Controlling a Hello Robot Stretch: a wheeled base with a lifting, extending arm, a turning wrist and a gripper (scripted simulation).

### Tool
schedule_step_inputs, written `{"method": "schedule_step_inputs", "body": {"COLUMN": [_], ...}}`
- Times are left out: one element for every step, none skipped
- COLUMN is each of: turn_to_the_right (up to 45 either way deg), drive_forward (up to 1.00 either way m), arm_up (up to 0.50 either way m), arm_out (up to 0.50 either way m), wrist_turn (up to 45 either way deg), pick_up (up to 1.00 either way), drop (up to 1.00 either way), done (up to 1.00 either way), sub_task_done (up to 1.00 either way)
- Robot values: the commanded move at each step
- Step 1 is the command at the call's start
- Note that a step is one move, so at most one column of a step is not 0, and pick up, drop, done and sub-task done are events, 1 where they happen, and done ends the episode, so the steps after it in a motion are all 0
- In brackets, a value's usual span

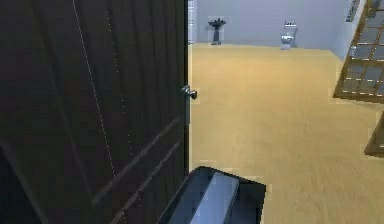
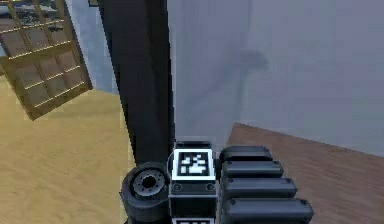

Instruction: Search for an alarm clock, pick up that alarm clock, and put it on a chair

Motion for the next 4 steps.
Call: {"method": "schedule_step_inputs", "body": {"turn_to_the_right": [18.0, 0.0, 21.0, 0.0], "drive_forward": [0.00, 0.45, 0.00, 1.00], "arm_up": [0.00, 0.00, 0.00, 0.00], "arm_out": [0.00, 0.00, 0.00, 0.00], "wrist_turn": [0.0, 0.0, 0.0, 0.0], "pick_up": [0.00, 0.00, 0.00, 0.00], "drop": [0.00, 0.00, 0.00, 0.00], "done": [0.00, 0.00, 0.00, 0.00], "sub_task_done": [0.00, 0.00, 0.00, 0.00]}}
